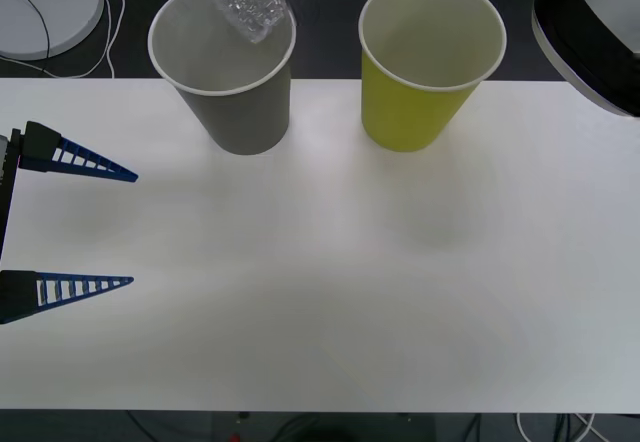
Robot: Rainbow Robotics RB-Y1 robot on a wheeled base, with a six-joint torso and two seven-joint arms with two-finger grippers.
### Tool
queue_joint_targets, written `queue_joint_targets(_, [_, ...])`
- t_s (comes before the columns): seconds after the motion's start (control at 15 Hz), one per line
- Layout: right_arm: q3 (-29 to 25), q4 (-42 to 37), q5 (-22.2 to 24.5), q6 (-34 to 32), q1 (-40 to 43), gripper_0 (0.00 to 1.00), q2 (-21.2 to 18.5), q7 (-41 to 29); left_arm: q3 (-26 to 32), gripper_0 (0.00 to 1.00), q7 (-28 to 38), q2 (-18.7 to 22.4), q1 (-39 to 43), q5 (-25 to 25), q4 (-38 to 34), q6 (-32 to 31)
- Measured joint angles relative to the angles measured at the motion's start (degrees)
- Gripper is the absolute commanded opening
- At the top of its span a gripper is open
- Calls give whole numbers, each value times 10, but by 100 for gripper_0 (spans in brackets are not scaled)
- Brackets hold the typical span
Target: Put the can into the green bin and the plastic bottle into the gray bin
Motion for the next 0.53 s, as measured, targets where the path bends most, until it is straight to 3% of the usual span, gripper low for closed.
queue_joint_targets(0.53, [1,47,16,35,-9,0,28,0,0,100,0,0,0,0,0,0])
